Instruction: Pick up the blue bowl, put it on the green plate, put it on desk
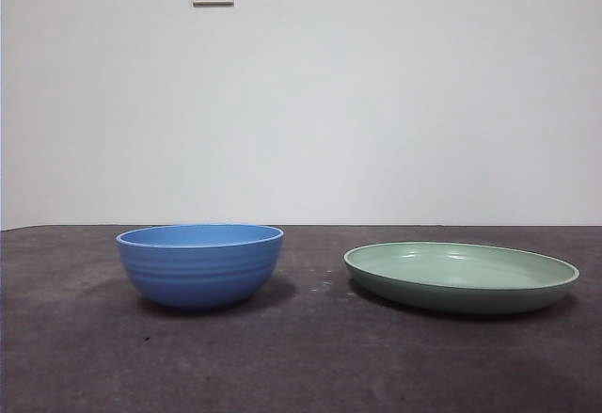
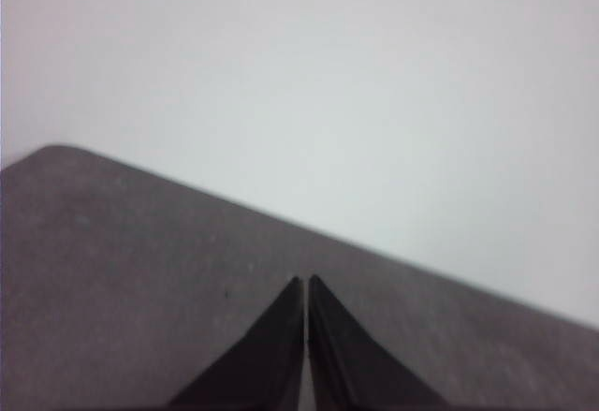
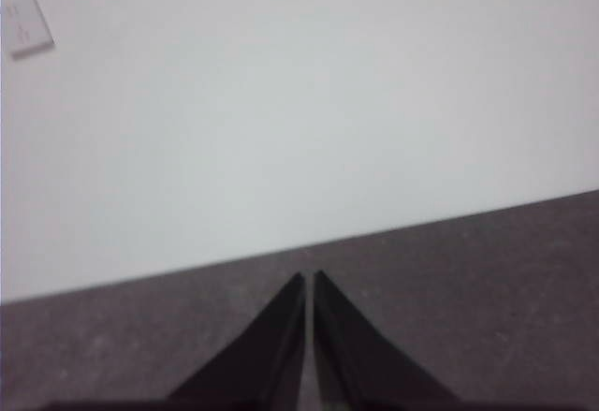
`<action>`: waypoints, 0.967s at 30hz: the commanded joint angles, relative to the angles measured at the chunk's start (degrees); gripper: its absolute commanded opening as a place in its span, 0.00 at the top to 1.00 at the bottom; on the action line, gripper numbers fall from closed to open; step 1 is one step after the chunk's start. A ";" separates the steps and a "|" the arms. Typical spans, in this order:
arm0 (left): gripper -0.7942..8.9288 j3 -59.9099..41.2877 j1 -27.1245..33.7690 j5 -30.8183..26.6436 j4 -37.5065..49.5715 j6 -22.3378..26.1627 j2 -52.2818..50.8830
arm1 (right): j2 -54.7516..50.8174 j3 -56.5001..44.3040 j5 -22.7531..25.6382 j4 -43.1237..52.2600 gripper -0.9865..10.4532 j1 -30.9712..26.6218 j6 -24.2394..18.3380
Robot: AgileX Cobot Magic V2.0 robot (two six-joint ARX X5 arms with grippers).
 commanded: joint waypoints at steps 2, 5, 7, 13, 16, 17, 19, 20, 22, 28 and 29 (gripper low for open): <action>0.91 7.21 0.09 5.22 -5.44 6.29 6.91 | 6.14 8.17 -2.75 -7.15 0.91 0.15 -5.35; 0.91 11.85 0.09 9.68 -10.38 8.72 12.52 | 11.43 14.16 -6.86 -13.33 0.91 0.15 -7.39; 0.91 14.69 0.09 13.07 -13.88 10.49 16.09 | 15.02 17.97 -9.88 -17.77 0.91 0.15 -8.87; 0.91 22.29 0.04 20.41 -25.22 17.35 26.38 | 26.05 28.22 -19.10 -32.22 0.91 0.15 -13.66; 0.91 25.11 -0.02 22.58 -29.88 20.76 30.21 | 30.45 31.47 -22.88 -37.66 0.91 0.26 -16.17; 0.91 25.88 -0.09 22.99 -31.32 21.59 31.26 | 31.80 32.28 -24.04 -39.30 0.91 0.31 -16.92; 0.91 27.06 -0.37 23.19 -33.83 23.06 32.98 | 34.07 33.38 -25.49 -42.23 0.91 0.52 -18.25; 0.91 27.54 -0.63 23.43 -34.91 23.74 33.66 | 35.15 33.77 -25.77 -43.69 0.91 0.74 -18.82; 0.91 27.76 -1.16 24.33 -35.67 24.20 34.32 | 36.65 34.05 -25.90 -46.01 0.91 1.46 -19.85; 0.91 27.76 -1.90 24.44 -35.67 24.17 34.49 | 39.01 34.05 -26.08 -50.12 0.91 4.15 -21.31; 0.91 27.76 -1.90 24.44 -35.67 24.15 34.49 | 39.06 34.05 -26.08 -50.07 0.91 4.39 -21.29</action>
